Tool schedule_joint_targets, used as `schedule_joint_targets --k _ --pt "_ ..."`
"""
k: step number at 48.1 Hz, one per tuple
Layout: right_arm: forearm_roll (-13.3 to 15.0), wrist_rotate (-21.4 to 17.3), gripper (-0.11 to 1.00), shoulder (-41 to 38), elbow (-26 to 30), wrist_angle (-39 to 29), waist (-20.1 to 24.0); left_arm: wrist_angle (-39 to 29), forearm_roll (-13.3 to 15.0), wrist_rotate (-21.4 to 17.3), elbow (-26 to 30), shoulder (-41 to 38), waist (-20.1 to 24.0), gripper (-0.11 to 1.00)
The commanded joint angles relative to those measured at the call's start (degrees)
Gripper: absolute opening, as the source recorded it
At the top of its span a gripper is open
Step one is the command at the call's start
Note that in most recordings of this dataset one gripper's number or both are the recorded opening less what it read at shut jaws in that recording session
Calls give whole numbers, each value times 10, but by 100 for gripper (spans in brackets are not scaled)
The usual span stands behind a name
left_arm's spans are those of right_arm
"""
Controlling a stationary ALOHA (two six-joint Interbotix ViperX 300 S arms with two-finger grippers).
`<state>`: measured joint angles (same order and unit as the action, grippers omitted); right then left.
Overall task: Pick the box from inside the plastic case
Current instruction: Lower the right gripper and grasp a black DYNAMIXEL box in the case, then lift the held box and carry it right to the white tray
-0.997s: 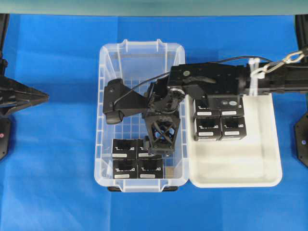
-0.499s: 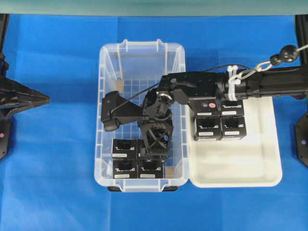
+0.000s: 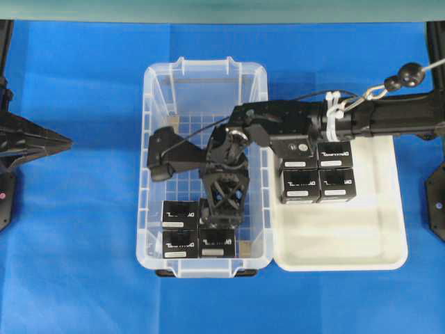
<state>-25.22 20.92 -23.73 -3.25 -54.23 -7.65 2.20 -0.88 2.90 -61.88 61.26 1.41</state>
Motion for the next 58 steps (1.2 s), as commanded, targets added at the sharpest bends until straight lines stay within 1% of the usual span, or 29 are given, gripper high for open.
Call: schedule_joint_targets --k 1,8,27,30,33,36,37,43,48,54,58 --pt "3 3 98 -11 0 4 -8 1 -1 -1 17 -4 2 -4" --pt "4 4 98 -11 -2 4 -4 -12 -1 0 17 -3 8 -4" --pt "6 1 97 -14 -3 10 7 -12 -1 0 17 1 12 -4" --pt "11 1 94 -14 1 10 7 -12 -1 0 17 1 12 -4" --pt "18 1 83 -13 8 10 5 -13 -1 0 17 2 12 -4" --pt "26 -1 69 -12 16 8 4 -12 -1 0 18 2 12 -4" --pt "28 -1 67 -12 18 7 4 -12 -1 0 18 2 12 -4" --pt "37 -4 67 -5 40 6 0 -12 -1 -1 18 3 12 -4" --pt "37 -5 67 4 55 -1 -8 -13 -1 -3 18 3 12 -4" --pt "37 -6 67 18 77 -29 -25 -13 -1 -3 18 4 13 -4" --pt "37 -7 64 30 91 -50 -35 -12 -1 -3 19 8 13 -4"
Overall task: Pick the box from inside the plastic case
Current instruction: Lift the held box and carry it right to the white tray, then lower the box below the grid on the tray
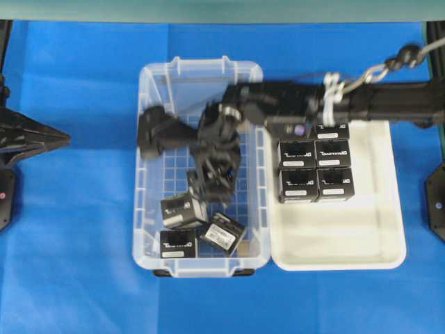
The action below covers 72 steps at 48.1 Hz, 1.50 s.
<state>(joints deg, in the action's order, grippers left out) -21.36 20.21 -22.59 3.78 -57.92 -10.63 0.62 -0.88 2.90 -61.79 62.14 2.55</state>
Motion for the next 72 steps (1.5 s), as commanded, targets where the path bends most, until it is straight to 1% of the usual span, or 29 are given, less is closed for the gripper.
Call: schedule_joint_targets --k 1,16,22,26,30,36,39,43,48,51,52,56,62,68,72 --pt "-3 0 64 24 25 -21 -9 4 -1 -3 18 0 2 -4" --pt "-2 -23 64 100 59 -100 -40 3 -1 -4 19 3 2 -4" --pt "-2 -26 64 138 68 -131 -43 4 -1 -4 20 4 2 -4" --pt "-2 -42 64 163 67 -156 -43 3 -1 -4 19 3 3 -4" --pt "-2 -69 64 193 61 -187 -42 3 -1 -2 20 4 2 -4" --pt "-2 -91 64 241 31 -215 -34 3 -1 -1 19 3 2 -4" --pt "-2 -98 64 268 3 -221 -29 4 -1 -1 19 3 3 -4" --pt "-2 -106 64 306 -48 -218 -22 3 -1 -1 20 4 3 -4" --pt "-3 -124 64 355 -119 -193 -12 4 -1 0 20 4 3 -4" --pt "-3 -130 64 387 -165 -166 -6 3 -1 0 20 4 3 -4" --pt "-3 -132 64 402 -192 -148 -2 4 -1 0 20 4 3 -4" --pt "-3 -132 64 444 -263 -88 11 3 -1 0 20 4 3 -4" --pt "-3 -129 64 493 -360 17 26 3 -1 0 20 4 5 -4" --pt "-3 -130 64 518 -451 107 51 3 -1 1 20 4 6 -4" --pt "-3 -131 63 517 -495 161 70 3 -1 1 19 3 6 -4"
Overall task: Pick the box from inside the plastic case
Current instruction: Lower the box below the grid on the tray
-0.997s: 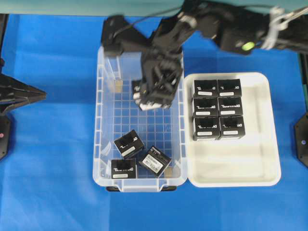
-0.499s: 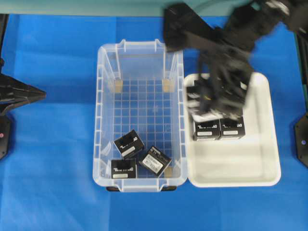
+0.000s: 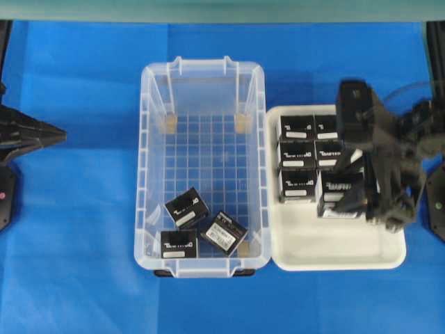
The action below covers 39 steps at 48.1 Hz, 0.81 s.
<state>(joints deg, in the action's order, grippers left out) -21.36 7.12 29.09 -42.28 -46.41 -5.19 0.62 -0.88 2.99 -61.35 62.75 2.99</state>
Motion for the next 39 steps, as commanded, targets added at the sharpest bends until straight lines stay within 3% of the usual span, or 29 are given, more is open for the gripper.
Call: schedule_joint_targets --k 1,6,16,39 --pt "-3 0 62 -2 -43 58 20 4 -1 0 15 -4 2 -4" --pt "-2 0 62 -20 -79 118 41 3 -1 0 15 -4 2 -4" --pt "-2 11 62 -77 -99 202 62 3 -1 0 13 -8 2 -4" --pt "-2 47 62 -192 -90 297 79 4 -1 1 12 -11 2 -4"
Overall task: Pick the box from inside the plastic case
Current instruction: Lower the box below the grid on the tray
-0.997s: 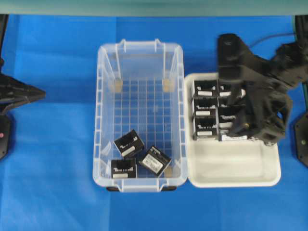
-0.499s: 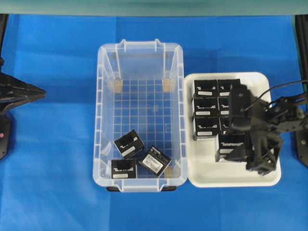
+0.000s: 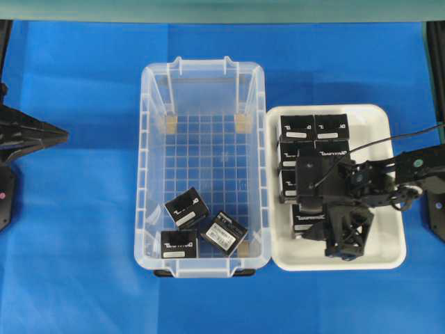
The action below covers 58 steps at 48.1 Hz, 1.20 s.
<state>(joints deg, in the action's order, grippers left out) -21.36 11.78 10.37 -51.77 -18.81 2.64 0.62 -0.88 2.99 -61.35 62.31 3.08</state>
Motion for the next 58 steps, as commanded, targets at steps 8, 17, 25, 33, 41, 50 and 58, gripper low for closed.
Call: schedule_joint_targets --k 8,17,25,33,41,50,58 --pt "-2 1 62 -6 2 46 3 3 -1 1 12 -6 1 -4" --pt "-2 0 62 -6 2 44 3 3 -1 1 12 -6 1 -4" --pt "-2 3 62 -7 2 34 1 3 -1 1 12 -6 1 -4" --pt "-2 0 62 -9 4 38 1 3 -1 1 12 -6 -3 -4" --pt "-2 -4 80 -10 6 49 1 3 -2 0 12 -6 -3 -4" --pt "-2 -4 95 -7 11 59 1 4 -2 4 13 -6 -10 -4" --pt "-4 -7 94 8 19 59 0 1 -1 11 13 -6 -17 -4"
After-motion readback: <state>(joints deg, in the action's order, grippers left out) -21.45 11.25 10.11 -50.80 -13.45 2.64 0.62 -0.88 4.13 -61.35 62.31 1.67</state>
